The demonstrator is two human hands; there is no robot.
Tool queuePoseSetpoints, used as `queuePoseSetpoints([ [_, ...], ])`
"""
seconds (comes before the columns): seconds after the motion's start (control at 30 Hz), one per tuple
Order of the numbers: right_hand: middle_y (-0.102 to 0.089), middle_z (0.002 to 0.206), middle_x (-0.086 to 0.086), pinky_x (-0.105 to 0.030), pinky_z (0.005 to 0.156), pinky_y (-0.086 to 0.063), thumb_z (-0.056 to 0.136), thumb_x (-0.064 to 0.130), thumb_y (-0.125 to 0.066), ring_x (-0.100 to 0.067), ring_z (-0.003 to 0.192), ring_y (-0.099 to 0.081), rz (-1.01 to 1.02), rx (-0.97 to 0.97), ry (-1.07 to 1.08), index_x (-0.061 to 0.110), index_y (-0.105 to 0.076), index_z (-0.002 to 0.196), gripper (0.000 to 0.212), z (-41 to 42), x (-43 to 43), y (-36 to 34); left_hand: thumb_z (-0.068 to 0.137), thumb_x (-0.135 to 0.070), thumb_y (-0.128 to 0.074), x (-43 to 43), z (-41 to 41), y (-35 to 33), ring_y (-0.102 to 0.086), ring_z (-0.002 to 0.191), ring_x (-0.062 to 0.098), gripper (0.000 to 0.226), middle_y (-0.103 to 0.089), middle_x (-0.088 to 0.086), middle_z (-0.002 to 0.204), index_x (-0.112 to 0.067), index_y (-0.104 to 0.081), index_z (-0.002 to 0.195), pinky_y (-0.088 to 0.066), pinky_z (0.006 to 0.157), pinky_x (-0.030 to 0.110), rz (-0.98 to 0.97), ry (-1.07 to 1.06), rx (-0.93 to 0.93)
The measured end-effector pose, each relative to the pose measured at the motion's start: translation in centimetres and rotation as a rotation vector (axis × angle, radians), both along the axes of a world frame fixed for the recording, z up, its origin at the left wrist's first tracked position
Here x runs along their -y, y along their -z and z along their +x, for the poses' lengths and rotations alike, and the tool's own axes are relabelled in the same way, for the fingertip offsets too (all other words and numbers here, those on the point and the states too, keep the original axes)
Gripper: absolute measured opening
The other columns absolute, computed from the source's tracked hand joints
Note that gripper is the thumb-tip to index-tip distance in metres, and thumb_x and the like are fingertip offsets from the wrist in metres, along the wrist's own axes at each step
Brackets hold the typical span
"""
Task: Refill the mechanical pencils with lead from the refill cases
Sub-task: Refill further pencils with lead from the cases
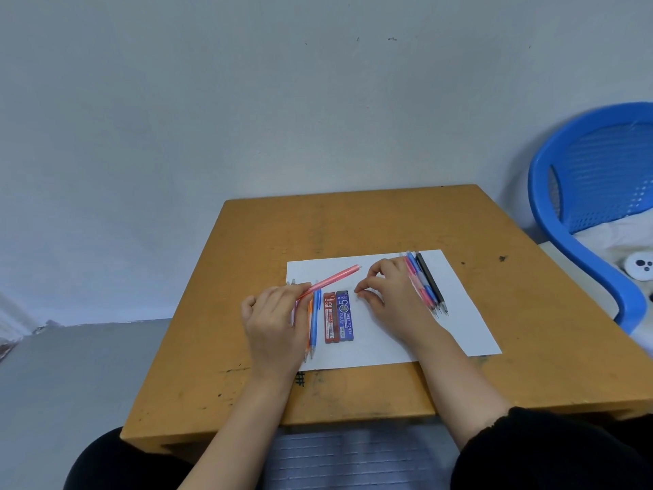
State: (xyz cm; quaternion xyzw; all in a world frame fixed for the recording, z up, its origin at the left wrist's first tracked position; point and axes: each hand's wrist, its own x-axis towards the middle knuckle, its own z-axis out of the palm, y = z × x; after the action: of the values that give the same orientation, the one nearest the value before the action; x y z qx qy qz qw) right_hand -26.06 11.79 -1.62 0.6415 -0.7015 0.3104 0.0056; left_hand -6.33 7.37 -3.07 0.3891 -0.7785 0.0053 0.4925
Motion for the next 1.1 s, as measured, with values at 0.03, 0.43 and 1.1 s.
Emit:
queuePoseSetpoints([
  [0.03,-0.056,0.101,-0.003,-0.016,0.084,-0.024,0.09,0.015,-0.062,-0.013,0.105,-0.039,-0.004,0.009,0.008,0.011,-0.074,0.097,0.014,0.0,0.0,0.0,0.083,-0.015,-0.075,0.0,0.0,0.0,-0.064,0.091,0.012,0.017,-0.072,-0.004,0.095,-0.015,-0.071,0.1,-0.035,0.085,0.032,0.001,-0.002,0.001],
  [0.43,-0.063,0.097,0.007,-0.004,0.062,-0.043,0.093,0.018,-0.058,0.0,0.085,-0.056,-0.132,0.6,0.131,0.021,-0.065,0.115,0.023,2.9,-1.0,-3.4,0.086,-0.023,-0.069,-0.5,-0.2,-0.5,-0.064,0.089,0.012,0.016,-0.073,-0.002,0.094,-0.013,-0.071,0.099,-0.034,0.085,0.032,-0.116,-0.025,-0.019],
  [1.1,-0.068,0.078,-0.005,-0.034,0.071,-0.058,0.083,0.008,-0.07,-0.019,0.074,-0.067,-0.329,1.043,-0.032,0.034,-0.054,0.12,0.048,6.4,-1.5,-4.7,0.085,-0.031,-0.066,-2.7,-1.0,-1.8,-0.062,0.086,0.015,0.019,-0.072,-0.005,0.086,-0.015,-0.074,0.093,-0.035,0.084,0.038,-0.121,0.048,0.017],
])
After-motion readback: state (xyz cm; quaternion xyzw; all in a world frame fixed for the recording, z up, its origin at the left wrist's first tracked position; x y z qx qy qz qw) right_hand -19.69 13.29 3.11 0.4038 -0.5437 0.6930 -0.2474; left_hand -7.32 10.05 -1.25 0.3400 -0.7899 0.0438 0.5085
